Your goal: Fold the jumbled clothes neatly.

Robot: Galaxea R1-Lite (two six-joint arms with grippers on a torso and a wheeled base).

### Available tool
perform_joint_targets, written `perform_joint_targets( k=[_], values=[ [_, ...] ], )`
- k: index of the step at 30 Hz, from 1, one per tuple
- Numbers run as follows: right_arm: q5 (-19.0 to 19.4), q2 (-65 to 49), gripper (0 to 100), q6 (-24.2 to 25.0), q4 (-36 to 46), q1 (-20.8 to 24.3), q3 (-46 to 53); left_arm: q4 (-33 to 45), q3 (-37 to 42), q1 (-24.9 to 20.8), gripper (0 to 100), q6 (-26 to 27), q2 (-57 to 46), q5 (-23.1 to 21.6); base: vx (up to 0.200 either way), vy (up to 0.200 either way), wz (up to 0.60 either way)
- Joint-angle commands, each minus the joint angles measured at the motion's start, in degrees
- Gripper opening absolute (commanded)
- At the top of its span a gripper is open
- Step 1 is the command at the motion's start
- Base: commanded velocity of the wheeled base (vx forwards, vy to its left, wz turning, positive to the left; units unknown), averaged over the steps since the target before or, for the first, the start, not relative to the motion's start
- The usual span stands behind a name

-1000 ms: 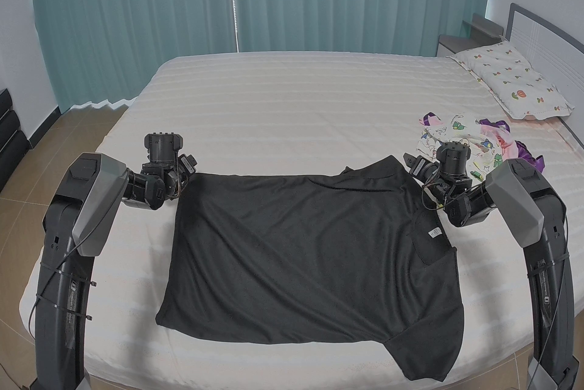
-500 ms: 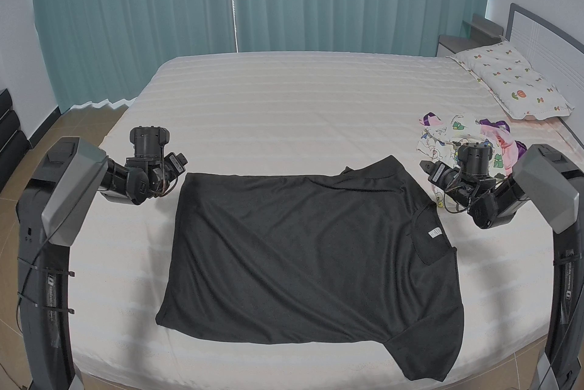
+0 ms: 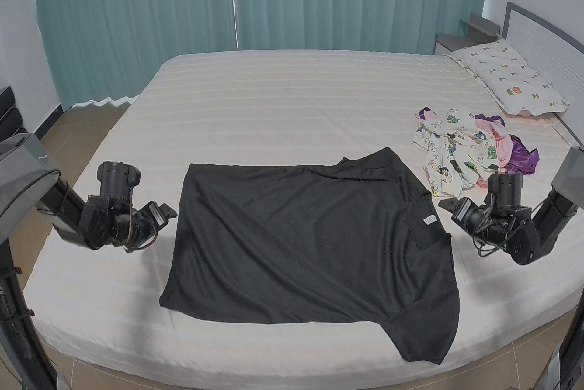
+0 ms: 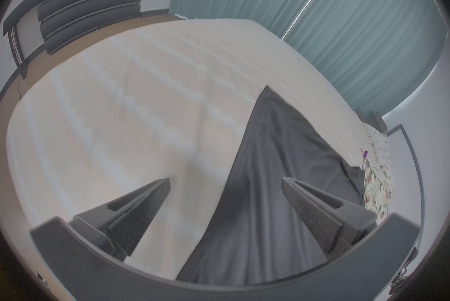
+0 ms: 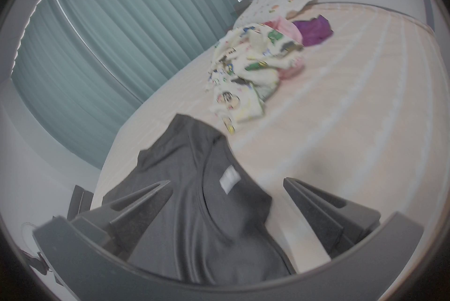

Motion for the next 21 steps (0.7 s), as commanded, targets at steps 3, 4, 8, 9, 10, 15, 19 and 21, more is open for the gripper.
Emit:
perform_joint_targets(
  k=[3, 4, 8, 9, 10, 15, 19, 21],
  values=[
    [3.3, -9.7, 100, 8.3, -12.9, 2.8, 26.6, -20.4, 29.7, -0.8, 100, -2.4, -6.8, -4.8, 0.0, 0.0, 0.0],
    [3.3, -9.3, 100, 9.0, -13.9, 3.1, 27.0, -21.2, 29.9, -0.9, 100, -2.9, -6.5, -4.8, 0.0, 0.0, 0.0],
    [3.2, -9.0, 100, 10.4, -17.3, 3.3, 29.3, -22.1, 30.0, -1.9, 100, -8.9, -5.1, -5.2, 0.0, 0.0, 0.0],
    [3.2, -9.2, 100, 10.4, -17.4, 3.3, 29.8, -22.0, 30.1, -2.2, 100, -9.4, -4.8, -5.1, 0.0, 0.0, 0.0],
    [3.3, -9.3, 100, 10.4, -17.4, 3.3, 30.2, -22.1, 30.4, -2.9, 100, -9.2, -4.4, -4.9, 0.0, 0.0, 0.0],
    [3.3, -8.8, 100, 10.6, -17.4, 3.2, 30.9, -22.3, 31.4, -4.3, 100, -9.7, -4.0, -4.8, 0.0, 0.0, 0.0],
    [3.5, -8.2, 100, 10.7, -17.4, 3.3, 31.1, -22.2, 31.4, -5.2, 100, -10.0, -3.0, -4.8, 0.0, 0.0, 0.0],
    [3.4, -7.9, 100, 10.6, -17.4, 3.3, 31.3, -22.3, 31.3, -5.6, 100, -10.9, -2.6, -4.8, 0.0, 0.0, 0.0]
  ],
)
